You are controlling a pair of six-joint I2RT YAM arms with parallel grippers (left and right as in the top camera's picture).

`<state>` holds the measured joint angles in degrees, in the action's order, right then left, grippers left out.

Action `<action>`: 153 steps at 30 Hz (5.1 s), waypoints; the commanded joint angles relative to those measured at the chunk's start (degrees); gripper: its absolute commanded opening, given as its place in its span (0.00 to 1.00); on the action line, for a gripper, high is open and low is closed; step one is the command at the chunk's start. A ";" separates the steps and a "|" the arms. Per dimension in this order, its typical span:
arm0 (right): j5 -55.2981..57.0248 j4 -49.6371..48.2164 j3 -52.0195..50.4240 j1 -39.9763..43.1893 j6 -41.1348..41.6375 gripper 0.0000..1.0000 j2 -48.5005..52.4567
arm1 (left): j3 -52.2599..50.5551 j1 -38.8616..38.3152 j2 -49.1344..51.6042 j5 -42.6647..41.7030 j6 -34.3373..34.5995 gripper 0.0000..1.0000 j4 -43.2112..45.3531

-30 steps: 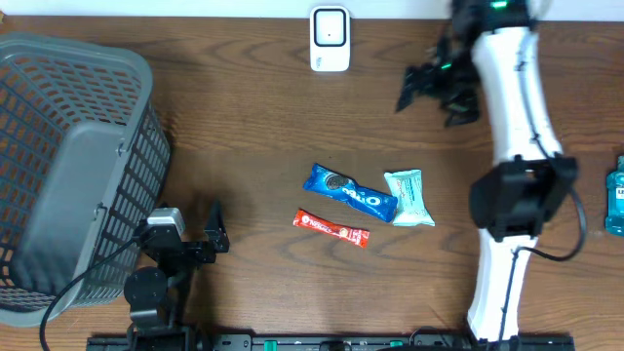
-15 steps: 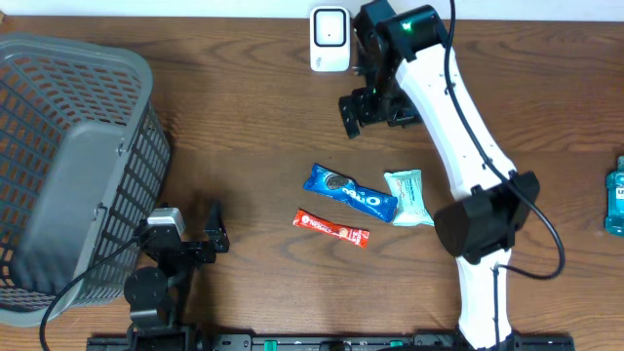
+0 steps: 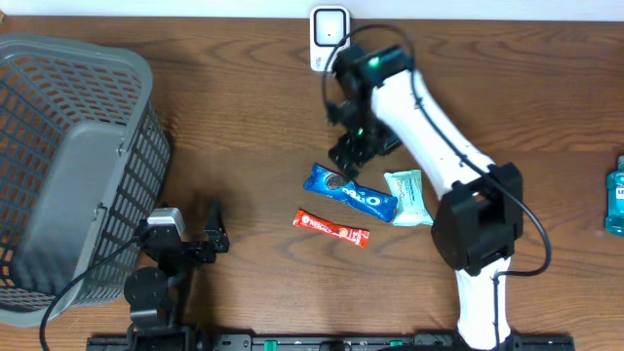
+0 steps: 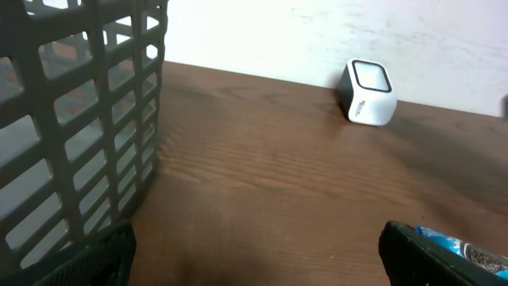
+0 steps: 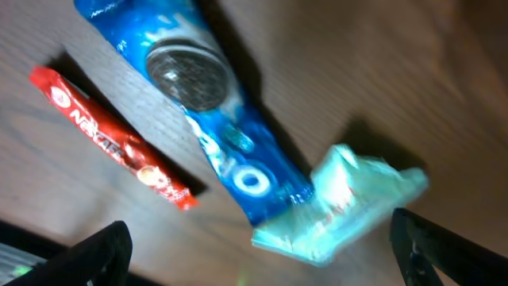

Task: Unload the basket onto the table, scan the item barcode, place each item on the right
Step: 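Move the right gripper to the blue Oreo pack and grasp it, then lift the Oreo pack and swing it toward the scanner, then hold the Oreo pack against the scanner window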

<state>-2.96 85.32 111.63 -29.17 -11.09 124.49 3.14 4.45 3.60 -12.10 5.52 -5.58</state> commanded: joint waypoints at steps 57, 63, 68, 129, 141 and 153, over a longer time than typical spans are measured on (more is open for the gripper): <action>-86.53 -21.49 -5.66 8.09 -31.80 0.01 -0.42 | -1.16 0.31 -0.04 -0.33 -0.55 0.98 -1.20; -86.53 -36.13 -5.66 5.70 -32.35 0.01 -0.42 | -1.16 0.31 -0.04 -0.33 -0.55 0.98 -1.20; -86.53 -49.96 -5.62 3.19 -32.22 0.01 -0.42 | -1.16 0.31 -0.04 -0.33 -0.55 0.98 -1.20; -75.93 -87.08 -5.57 3.08 42.36 0.01 -0.39 | -1.16 0.31 -0.04 -0.33 -0.55 0.98 -1.20; -20.65 -72.57 -5.55 3.13 52.33 0.02 -0.39 | -1.16 0.31 -0.04 -0.33 -0.55 0.98 -1.20; 2.10 -81.40 -5.55 4.22 88.00 0.01 4.26 | -1.16 0.31 -0.04 -0.35 -0.55 0.98 -1.20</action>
<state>-8.80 6.00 105.69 -25.67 62.94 126.13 3.14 4.47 3.60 -12.08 5.52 -5.58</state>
